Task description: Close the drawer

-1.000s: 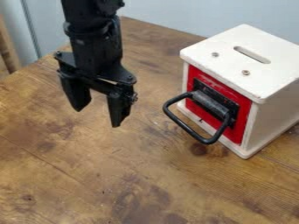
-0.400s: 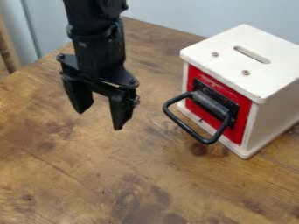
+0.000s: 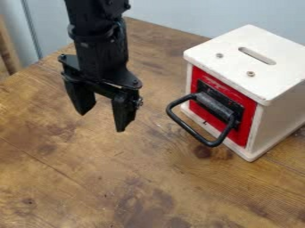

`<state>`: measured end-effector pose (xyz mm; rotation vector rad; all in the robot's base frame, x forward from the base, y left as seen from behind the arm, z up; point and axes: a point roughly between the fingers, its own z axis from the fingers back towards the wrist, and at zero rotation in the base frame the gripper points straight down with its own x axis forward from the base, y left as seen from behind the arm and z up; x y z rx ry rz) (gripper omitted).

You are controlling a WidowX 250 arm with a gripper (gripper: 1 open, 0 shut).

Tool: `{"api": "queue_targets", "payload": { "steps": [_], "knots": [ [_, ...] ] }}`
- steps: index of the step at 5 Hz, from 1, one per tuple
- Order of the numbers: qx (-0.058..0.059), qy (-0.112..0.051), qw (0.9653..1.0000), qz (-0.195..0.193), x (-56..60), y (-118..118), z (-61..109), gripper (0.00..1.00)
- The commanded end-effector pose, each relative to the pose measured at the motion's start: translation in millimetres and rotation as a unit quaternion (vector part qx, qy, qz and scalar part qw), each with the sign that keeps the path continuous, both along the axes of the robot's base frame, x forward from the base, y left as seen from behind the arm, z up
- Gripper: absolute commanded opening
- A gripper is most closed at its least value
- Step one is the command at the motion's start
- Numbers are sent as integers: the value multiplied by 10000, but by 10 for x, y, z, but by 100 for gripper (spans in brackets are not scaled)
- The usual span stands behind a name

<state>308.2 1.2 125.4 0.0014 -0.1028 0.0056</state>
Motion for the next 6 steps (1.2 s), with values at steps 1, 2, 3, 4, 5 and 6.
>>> {"api": "queue_targets", "payload": {
  "steps": [1,2,3,4,5,6],
  "knots": [
    [1,-289,9996,31,24,34,161,100],
    [-5,-260,9996,75,33,64,143,100],
    [-13,-231,9997,120,41,94,124,100],
    [-15,-201,9997,138,61,99,120,100],
    [-16,-241,9996,158,85,109,125,100],
    [-18,-250,9996,154,105,116,140,100]
  ]
}}
